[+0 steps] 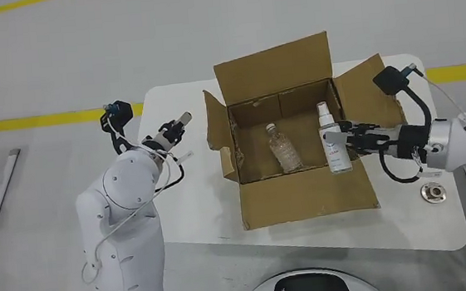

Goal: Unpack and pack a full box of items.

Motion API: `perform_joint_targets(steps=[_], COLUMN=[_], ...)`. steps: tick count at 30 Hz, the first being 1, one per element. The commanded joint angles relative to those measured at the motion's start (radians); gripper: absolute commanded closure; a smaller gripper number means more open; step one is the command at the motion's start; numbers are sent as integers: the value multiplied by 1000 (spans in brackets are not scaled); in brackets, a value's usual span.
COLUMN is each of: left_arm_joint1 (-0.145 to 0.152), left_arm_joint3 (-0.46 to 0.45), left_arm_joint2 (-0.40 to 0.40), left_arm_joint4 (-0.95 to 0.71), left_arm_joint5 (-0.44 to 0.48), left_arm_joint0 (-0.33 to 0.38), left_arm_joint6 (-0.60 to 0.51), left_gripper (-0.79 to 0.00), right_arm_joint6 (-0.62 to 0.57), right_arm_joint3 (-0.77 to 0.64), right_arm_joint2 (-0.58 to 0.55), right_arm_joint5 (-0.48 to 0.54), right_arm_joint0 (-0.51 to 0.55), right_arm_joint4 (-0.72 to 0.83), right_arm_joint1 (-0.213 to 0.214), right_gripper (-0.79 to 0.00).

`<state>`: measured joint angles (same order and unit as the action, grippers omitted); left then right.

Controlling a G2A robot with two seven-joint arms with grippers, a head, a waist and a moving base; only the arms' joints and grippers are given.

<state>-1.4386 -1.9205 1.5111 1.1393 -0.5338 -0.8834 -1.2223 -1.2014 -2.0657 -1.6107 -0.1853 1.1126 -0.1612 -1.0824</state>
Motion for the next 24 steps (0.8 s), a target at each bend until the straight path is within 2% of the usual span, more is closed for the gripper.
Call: perform_joint_targets(steps=[1,5,8,15,18,24], left_arm_joint1=[2,2,2,2,2,2], left_arm_joint3=[-10,-10,-10,-10,-10,-10], left_arm_joint2=[17,17,17,17,17,17], left_arm_joint4=[-9,-9,-9,-9,-9,-9], left_arm_joint5=[-5,-5,-5,-5,-5,-5], left_arm_joint0=[-13,-13,-13,-13,-13,-13], left_arm_joint6=[1,1,1,1,1,1], left_gripper=[-785,-785,-785,-785,-785,-785], right_arm_joint6=[30,102,164,290,307,316], right_arm_joint3=[-3,31,60,234,313,443], right_arm_joint2=[6,75,172,482,589,724], right_arm_joint5=[15,-6,-52,-144,-187,-212], right_arm_joint0=[13,-13,-72,-300,-378,-475], right_arm_joint4=[-8,-69,-116,-358,-395,-422], right_arm_joint1=[0,-1,-8,-45,-68,-108], right_gripper=[0,0,0,0,0,0])
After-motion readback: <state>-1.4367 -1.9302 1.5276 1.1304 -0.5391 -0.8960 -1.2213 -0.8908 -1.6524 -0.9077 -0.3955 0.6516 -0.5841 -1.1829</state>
